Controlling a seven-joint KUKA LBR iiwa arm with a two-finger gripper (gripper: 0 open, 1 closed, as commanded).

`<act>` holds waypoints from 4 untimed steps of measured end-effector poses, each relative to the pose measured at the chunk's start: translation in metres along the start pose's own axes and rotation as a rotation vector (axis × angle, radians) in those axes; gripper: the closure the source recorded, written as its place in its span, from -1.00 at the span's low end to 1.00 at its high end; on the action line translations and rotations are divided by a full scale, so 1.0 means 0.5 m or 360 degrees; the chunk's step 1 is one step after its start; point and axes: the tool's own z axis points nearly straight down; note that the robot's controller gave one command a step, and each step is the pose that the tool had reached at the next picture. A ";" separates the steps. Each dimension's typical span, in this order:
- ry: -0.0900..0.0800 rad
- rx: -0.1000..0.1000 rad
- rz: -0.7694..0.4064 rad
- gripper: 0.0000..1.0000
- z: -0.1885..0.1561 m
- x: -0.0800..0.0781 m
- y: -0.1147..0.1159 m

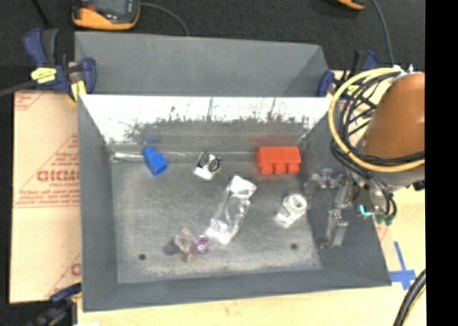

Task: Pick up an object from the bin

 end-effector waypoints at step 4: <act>-0.0014 0.0003 -0.0340 -1.00 0.315 -0.181 -0.088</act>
Offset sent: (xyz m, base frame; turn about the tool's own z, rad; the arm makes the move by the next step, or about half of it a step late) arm -0.0130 0.0137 -0.1325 0.0730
